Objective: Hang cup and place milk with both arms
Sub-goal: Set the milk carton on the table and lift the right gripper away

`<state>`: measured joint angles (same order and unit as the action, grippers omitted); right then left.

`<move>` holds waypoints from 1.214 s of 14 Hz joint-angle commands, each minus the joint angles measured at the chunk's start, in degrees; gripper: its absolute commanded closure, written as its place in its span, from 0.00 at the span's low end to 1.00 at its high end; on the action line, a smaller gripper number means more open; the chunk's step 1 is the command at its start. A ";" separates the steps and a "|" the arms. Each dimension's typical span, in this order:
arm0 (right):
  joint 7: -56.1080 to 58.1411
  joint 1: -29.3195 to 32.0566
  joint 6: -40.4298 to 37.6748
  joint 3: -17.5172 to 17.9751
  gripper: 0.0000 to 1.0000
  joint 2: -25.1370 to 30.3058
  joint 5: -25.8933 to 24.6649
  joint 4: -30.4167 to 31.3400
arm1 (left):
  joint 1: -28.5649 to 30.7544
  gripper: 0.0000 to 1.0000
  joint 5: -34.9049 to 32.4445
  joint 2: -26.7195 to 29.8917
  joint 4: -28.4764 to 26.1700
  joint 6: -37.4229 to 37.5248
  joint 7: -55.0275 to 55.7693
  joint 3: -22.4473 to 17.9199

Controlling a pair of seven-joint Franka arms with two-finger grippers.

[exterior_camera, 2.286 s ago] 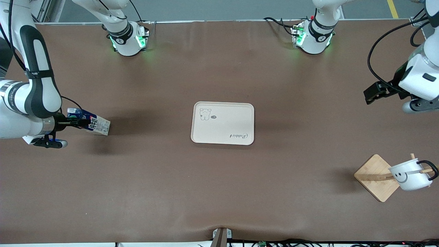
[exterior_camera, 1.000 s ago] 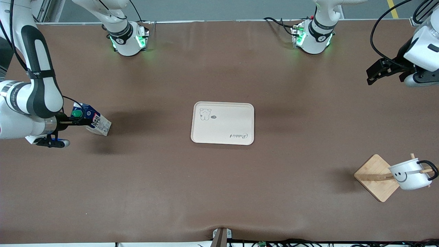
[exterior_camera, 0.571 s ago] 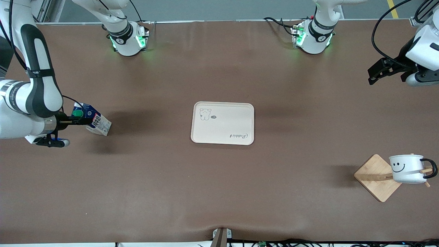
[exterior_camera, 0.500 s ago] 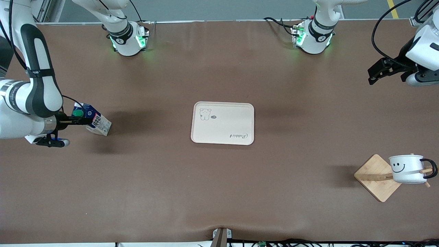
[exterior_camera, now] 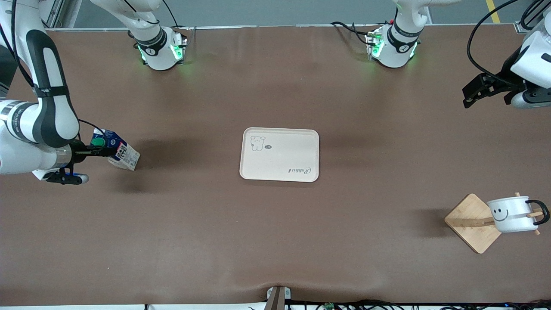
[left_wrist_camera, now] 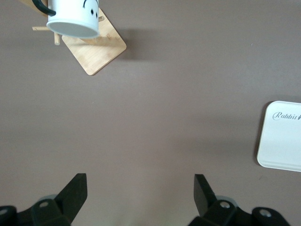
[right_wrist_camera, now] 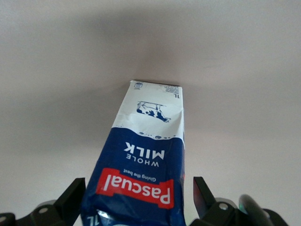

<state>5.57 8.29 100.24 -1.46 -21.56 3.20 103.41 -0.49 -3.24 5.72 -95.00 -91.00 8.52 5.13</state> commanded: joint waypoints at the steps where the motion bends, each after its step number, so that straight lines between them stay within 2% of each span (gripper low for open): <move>1: -0.65 -0.03 -2.14 0.58 0.00 0.90 0.14 -2.41 | 0.05 0.00 0.69 0.61 -0.28 -0.85 -1.23 0.05; 5: -0.13 -0.20 -4.61 0.49 0.00 0.90 0.06 -9.17 | 0.05 0.00 0.78 0.61 -0.54 -0.85 -1.23 0.05; 8: 0.23 -0.55 -4.96 0.58 0.00 0.12 0.06 -19.17 | 0.14 0.00 0.78 0.61 -0.63 -0.85 -1.31 0.05; 12: -0.21 -2.40 -10.30 0.40 0.00 0.37 -0.74 -31.14 | 0.05 0.00 0.78 0.52 -0.72 -0.85 -1.23 0.14; 14: -0.48 -2.66 -15.22 0.31 0.00 3.08 -0.74 -31.51 | -0.03 0.00 0.78 0.52 -0.72 -0.85 -1.23 0.14; 17: -1.00 -2.93 -24.87 0.49 0.00 11.60 -0.91 -30.11 | -0.04 0.00 0.78 0.61 -0.72 -0.85 -1.23 0.23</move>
<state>5.51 5.62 80.48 -1.11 -15.86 3.11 71.31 -0.62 -3.24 5.69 -95.24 -91.28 8.49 5.30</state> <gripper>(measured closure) 0.000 0.000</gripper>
